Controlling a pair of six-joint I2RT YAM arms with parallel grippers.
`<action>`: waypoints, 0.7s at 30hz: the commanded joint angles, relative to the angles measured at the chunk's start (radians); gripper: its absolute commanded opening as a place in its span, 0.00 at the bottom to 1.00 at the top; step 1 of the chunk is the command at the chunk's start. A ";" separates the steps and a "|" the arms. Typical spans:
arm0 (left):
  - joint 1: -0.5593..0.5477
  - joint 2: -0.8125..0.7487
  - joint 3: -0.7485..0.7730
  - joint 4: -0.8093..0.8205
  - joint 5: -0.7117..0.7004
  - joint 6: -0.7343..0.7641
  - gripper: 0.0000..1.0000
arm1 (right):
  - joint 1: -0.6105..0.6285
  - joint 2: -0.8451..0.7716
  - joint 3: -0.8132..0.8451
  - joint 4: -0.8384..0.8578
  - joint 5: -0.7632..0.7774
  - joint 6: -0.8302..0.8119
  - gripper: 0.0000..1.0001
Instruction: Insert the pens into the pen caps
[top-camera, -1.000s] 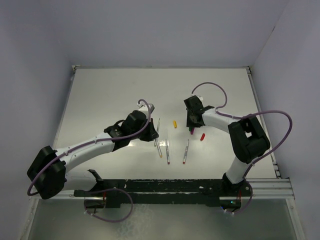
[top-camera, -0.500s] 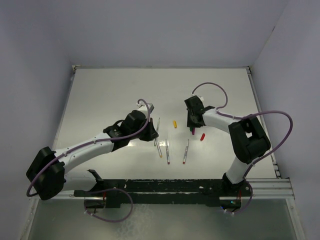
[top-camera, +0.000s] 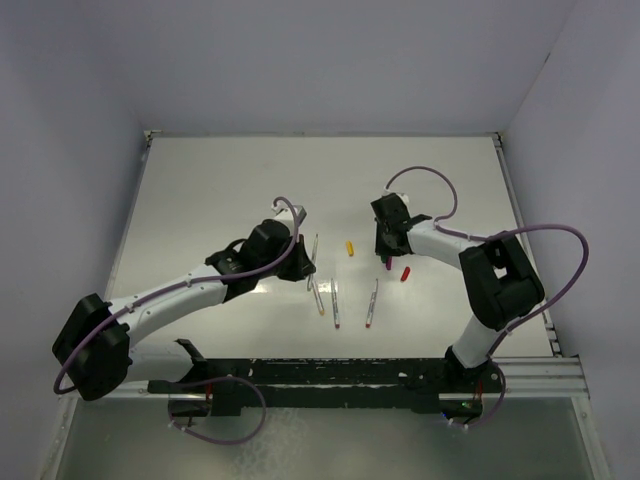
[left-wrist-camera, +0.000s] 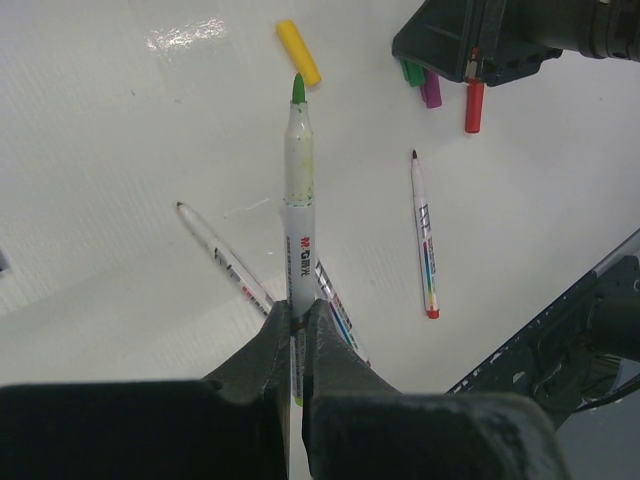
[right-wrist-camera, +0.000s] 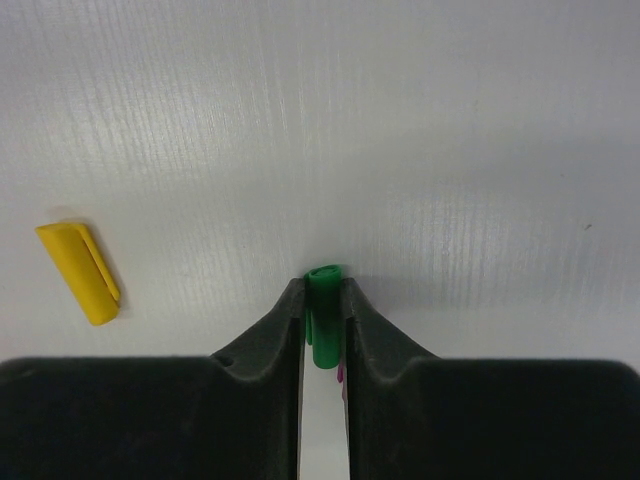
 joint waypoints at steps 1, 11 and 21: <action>0.009 -0.015 0.009 0.023 0.015 0.032 0.00 | 0.007 0.048 -0.057 -0.107 -0.069 0.016 0.00; 0.010 0.018 0.040 0.022 0.013 0.052 0.00 | 0.007 -0.113 0.022 -0.006 -0.138 -0.063 0.00; 0.012 0.041 0.070 0.104 0.066 0.092 0.00 | 0.006 -0.354 0.124 0.146 -0.239 -0.098 0.00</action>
